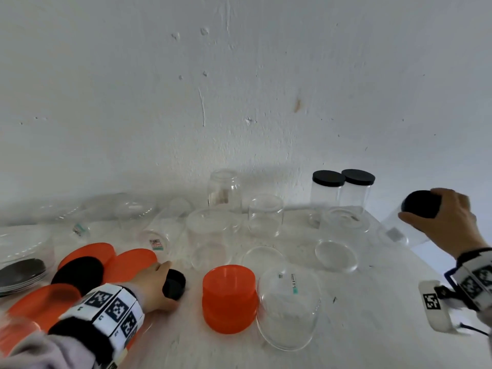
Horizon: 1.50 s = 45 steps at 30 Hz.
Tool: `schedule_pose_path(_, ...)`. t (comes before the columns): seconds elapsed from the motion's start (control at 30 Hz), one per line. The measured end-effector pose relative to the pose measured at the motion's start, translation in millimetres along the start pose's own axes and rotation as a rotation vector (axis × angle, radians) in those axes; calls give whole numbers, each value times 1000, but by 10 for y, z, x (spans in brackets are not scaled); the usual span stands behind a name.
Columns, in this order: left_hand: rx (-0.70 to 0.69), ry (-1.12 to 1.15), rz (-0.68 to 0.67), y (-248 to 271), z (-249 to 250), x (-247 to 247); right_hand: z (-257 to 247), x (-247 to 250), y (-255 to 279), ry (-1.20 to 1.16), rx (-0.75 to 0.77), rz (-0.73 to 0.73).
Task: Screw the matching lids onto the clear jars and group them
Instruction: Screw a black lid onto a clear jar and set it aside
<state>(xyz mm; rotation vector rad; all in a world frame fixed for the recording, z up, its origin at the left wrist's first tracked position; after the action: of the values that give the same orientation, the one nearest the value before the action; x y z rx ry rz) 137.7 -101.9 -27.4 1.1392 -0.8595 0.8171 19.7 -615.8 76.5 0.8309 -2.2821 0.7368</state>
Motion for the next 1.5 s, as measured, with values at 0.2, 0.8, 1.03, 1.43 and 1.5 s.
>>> schedule_pose_path(0.2,43,26,26,25,-48,-5,105,-194,-345,101,-36,-101)
schedule_pose_path(0.8,-66,324,240,446,15,327,-16,-406,-819,354,134,-377)
schedule_pose_path(1.03,-144,456,325,746,73,390,-377,-434,-648,513,160,-411)
schedule_pose_path(1.43,-187,906,478,1103,-82,385,-2642,-1414,863,460,792,-691)
schedule_pose_path(1.5,-210,944,515,1189,-140,431,-2988,-1654,1150,468,866,-754)
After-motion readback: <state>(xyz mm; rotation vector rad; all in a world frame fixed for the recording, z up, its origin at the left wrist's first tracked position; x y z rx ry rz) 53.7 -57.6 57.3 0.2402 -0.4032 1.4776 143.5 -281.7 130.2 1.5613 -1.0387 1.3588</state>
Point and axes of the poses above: each hand's wrist, its own y-axis away from the middle knuckle, its own x-axis out of the back of the hand, z = x × y, the point moved 4 cm from there along -y, towards the middle knuckle, and after that the axes turned 6 degrees about -z, right-handed, at the moved point
